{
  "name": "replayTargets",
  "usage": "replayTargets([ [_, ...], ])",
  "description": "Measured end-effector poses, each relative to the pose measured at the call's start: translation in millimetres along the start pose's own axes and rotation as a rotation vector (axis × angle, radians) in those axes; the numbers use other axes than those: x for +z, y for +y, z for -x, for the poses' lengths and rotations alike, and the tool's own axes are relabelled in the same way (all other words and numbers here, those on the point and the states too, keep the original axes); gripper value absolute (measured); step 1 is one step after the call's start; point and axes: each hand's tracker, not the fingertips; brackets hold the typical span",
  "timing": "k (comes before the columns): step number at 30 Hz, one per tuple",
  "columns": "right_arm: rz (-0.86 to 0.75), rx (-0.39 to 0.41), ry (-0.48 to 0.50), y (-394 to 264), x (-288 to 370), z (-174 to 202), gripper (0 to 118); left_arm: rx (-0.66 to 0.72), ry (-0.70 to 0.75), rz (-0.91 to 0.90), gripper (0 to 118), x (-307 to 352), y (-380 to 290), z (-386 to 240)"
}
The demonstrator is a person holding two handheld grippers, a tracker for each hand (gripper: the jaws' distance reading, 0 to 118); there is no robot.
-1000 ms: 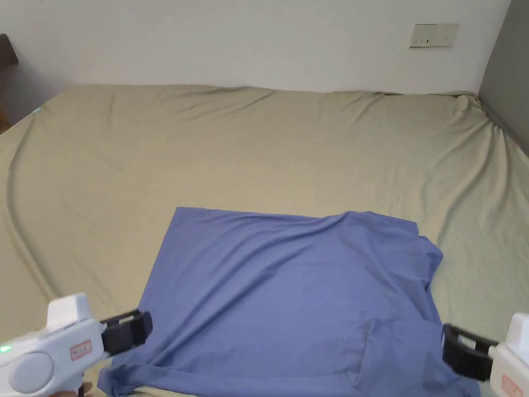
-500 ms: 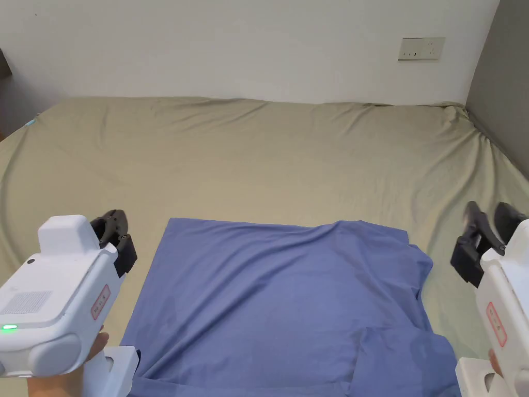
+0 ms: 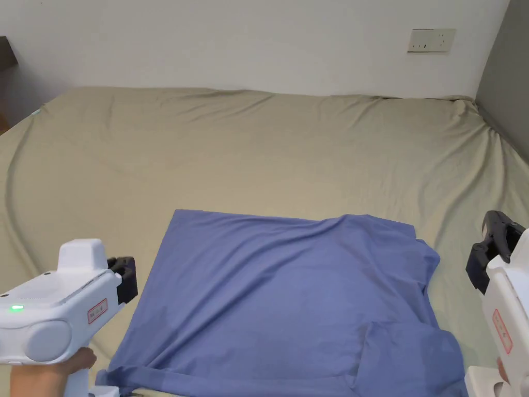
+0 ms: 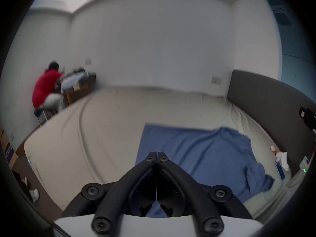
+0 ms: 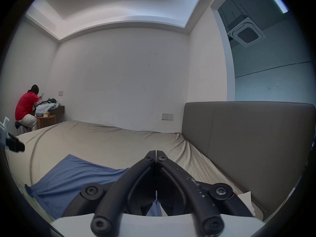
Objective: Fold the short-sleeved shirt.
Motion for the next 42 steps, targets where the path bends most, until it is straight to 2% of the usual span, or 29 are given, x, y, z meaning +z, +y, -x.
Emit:
replayTargets([
  [2,0.01,-0.001,0.001,-2.7,-1.0,0.4,2,0.029,0.034,0.075,0,-7.8,-17.8,13.8],
  [3,0.015,0.0,0.002,-3.8,-1.6,0.4,2,0.032,0.031,0.134,4,-12.1,-27.9,20.7],
  [4,0.019,0.002,0.002,-4.4,-2.0,0.6,2,0.029,0.028,0.166,14,-15.4,-36.5,26.0],
  [5,0.021,0.004,0.003,-5.5,-1.5,1.4,2,0.034,0.04,0.202,30,-18.5,-47.1,31.4],
  [6,0.024,0.006,0.005,-6.3,-2.0,1.7,2,0.047,0.048,0.228,61,-21.6,-57.2,36.8],
  [7,0.028,0.008,0.007,-6.8,-2.7,1.9,2,0.05,0.043,0.264,84,-24.3,-64.1,40.7],
  [8,0.03,0.011,0.008,-7.8,-3.9,2.3,2,0.059,0.048,0.294,101,-27.9,-73.0,44.1],
  [9,0.033,0.013,0.008,-8.5,-3.8,3.0,2,0.067,0.057,0.302,109,-31.0,-81.3,46.4],
  [12,0.051,0.011,0.013,-12.0,-6.6,3.3,2,0.061,0.086,0.319,100,-36.5,-101.1,50.2],
  [14,0.062,0.011,0.016,-14.5,-6.8,3.7,2,0.071,0.09,0.345,98,-40.6,-110.6,51.6],
  [15,0.07,0.013,0.015,-16.0,-7.6,3.9,2,0.073,0.085,0.36,90,-42.6,-114.1,52.5],
  [17,0.08,0.012,0.014,-19.5,-7.7,3.5,2,0.071,0.073,0.375,65,-48.3,-122.5,50.0],
  [18,0.087,0.008,0.015,-21.1,-7.9,2.9,2,0.074,0.068,0.386,41,-52.4,-127.1,48.0],
  [20,0.102,0.002,0.013,-24.7,-8.8,1.3,2,0.072,0.049,0.397,11,-58.4,-134.2,47.3],
  [21,0.111,-0.001,0.011,-26.7,-8.0,-0.1,2,0.071,0.046,0.399,5,-59.3,-136.7,45.4],
  [25,0.215,-0.015,-0.016,-42.9,-6.9,-11.4,4,0.059,0.058,0.366,4,-47.0,-132.4,39.1],
  [26,0.271,-0.014,-0.023,-52.0,-8.6,-16.1,12,0.062,0.058,0.361,4,-45.2,-130.2,39.7],
  [27,0.33,-0.03,-0.016,-64.1,-10.6,-21.7,30,0.068,0.055,0.352,4,-43.7,-127.3,41.8],
  [29,0.479,-0.054,-0.009,-91.4,-15.8,-31.1,71,0.078,0.052,0.336,4,-40.1,-123.1,42.8],
  [30,0.545,-0.076,-0.016,-109.8,-18.7,-36.4,96,0.08,0.054,0.327,4,-38.3,-120.8,42.9],
  [31,0.604,-0.078,-0.025,-125.5,-21.2,-39.2,110,0.084,0.05,0.322,4,-37.9,-118.8,43.8],
  [32,0.676,-0.076,-0.037,-143.5,-23.1,-41.8,113,0.087,0.045,0.318,4,-37.1,-117.2,43.5],
  [35,0.777,-0.088,-0.047,-181.6,-23.3,-45.2,106,0.081,0.042,0.314,4,-36.4,-114.5,40.3],
  [37,0.827,-0.1,-0.032,-204.8,-23.1,-47.2,95,0.078,0.041,0.313,4,-36.7,-113.5,39.2],
  [42,0.844,-0.166,0.039,-219.2,-17.3,-41.7,42,0.079,0.04,0.314,4,-39.2,-111.3,37.5],
])
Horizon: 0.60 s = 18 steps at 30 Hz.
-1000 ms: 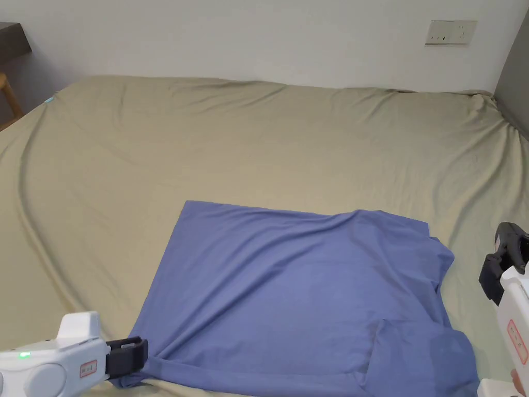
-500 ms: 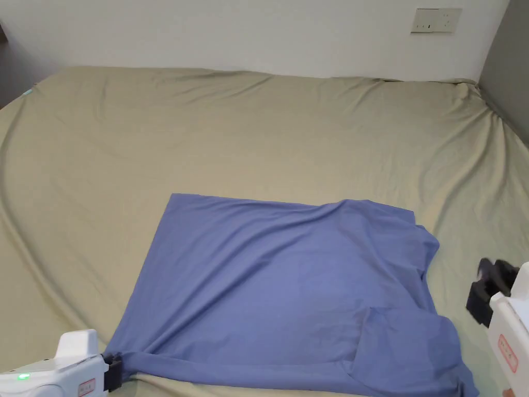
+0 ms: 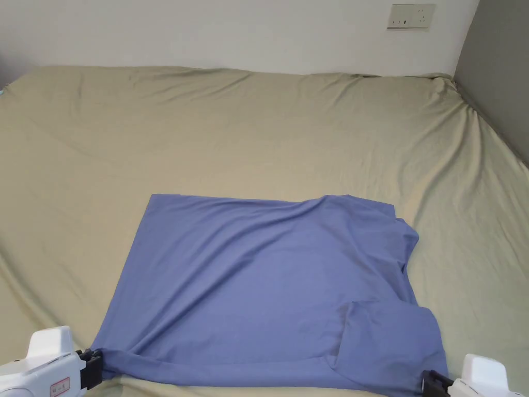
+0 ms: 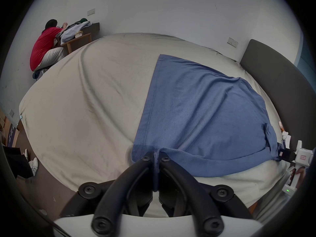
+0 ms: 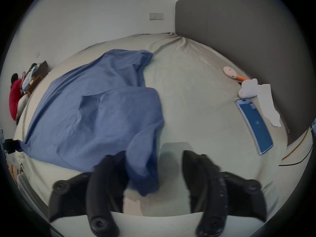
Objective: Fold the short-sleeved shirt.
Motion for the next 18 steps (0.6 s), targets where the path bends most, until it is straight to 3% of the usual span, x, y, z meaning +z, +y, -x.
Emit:
replayTargets([
  [2,-0.011,-0.001,0.04,0.6,-0.3,2.6,38,0.0,0.0,0.001,4,0.6,1.2,-0.9],
  [4,-0.01,-0.007,0.071,1.5,-0.5,3.4,8,0.002,0.002,-0.002,4,0.6,2.4,-1.5],
  [13,-0.181,0.046,0.059,44.1,38.5,5.9,4,0.052,-0.024,-0.103,4,7.8,43.9,-5.1],
  [18,-0.259,0.022,0.073,96.9,39.2,17.9,4,0.036,-0.013,-0.166,4,-6.7,96.1,-13.1],
])
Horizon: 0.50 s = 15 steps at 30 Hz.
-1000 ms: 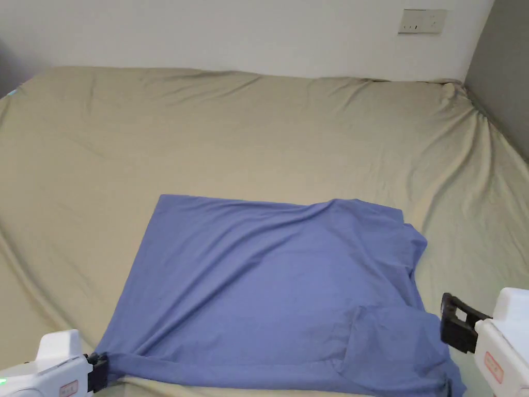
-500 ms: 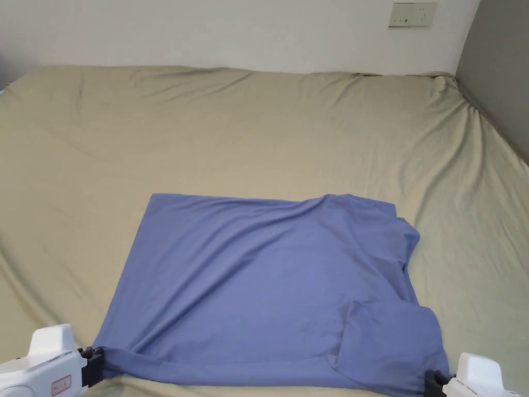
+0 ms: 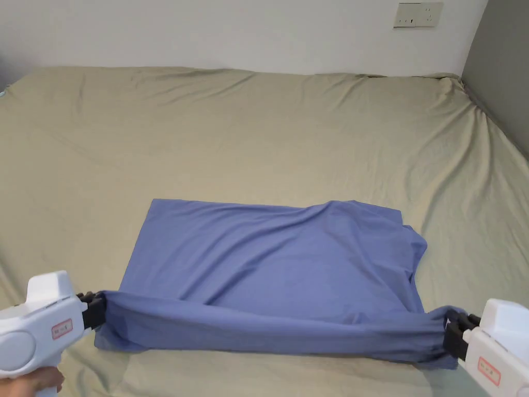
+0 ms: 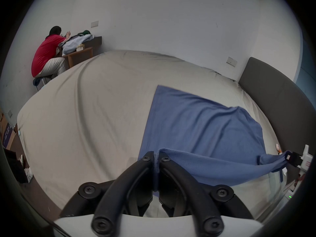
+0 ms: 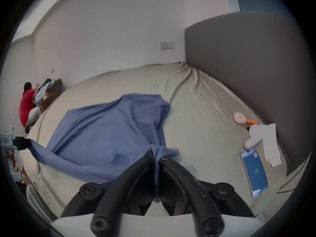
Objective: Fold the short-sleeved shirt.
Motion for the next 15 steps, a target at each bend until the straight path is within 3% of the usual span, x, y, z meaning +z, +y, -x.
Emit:
replayTargets([
  [8,0.009,0.017,-0.019,56.1,-77.1,9.7,4,-0.043,0.026,0.008,4,-67.9,49.1,-13.5],
  [15,0.157,-0.045,-0.058,61.2,-165.9,8.9,4,-0.093,0.089,0.141,4,-150.5,54.1,-23.5],
])
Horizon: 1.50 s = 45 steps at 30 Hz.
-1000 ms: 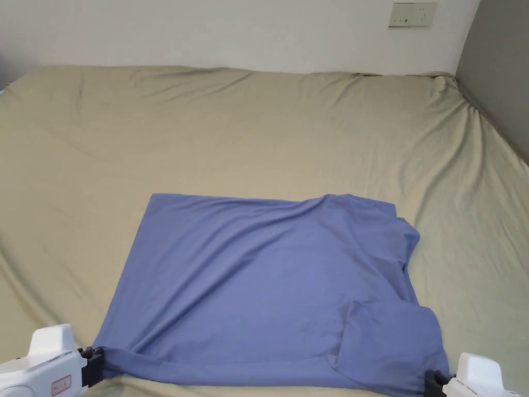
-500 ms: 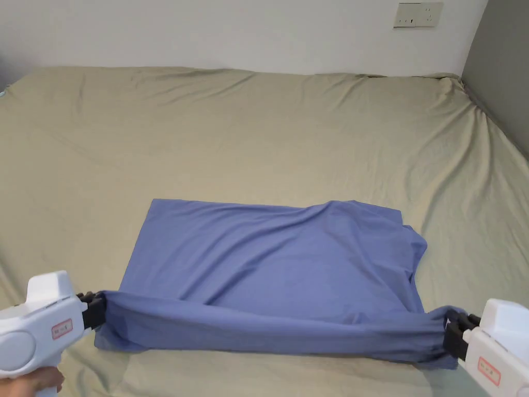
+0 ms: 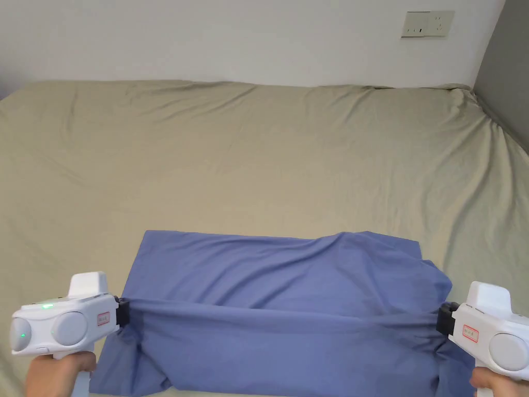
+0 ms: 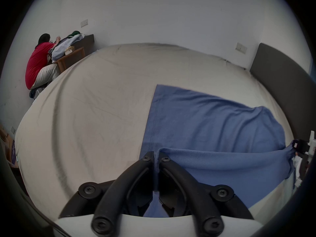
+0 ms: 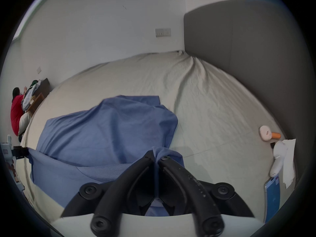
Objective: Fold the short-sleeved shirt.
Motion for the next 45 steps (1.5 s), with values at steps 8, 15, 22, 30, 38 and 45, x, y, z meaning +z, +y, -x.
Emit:
replayTargets([
  [8,0.118,-0.014,-0.023,-9.6,-43.6,5.0,5,0.013,0.035,0.098,4,-34.0,-5.1,-4.6],
  [15,-0.059,0.032,-0.057,10.3,19.9,14.9,83,0.119,-0.087,0.011,108,19.1,16.7,-4.4],
  [22,-0.396,0.065,0.018,18.0,145.5,29.6,103,0.023,-0.196,-0.404,108,145.3,22.4,-36.2],
  [30,-0.625,0.096,-0.029,-13.1,226.9,40.3,100,-0.039,-0.103,-0.716,107,219.8,-18.6,-68.2],
  [38,-0.693,0.179,-0.07,-40.3,249.8,40.4,1,-0.105,-0.121,-0.681,0,221.0,-45.9,-66.5],
  [45,-0.687,0.181,-0.063,-39.6,251.7,36.4,1,-0.068,-0.065,-0.444,0,196.5,-46.4,-51.0],
])
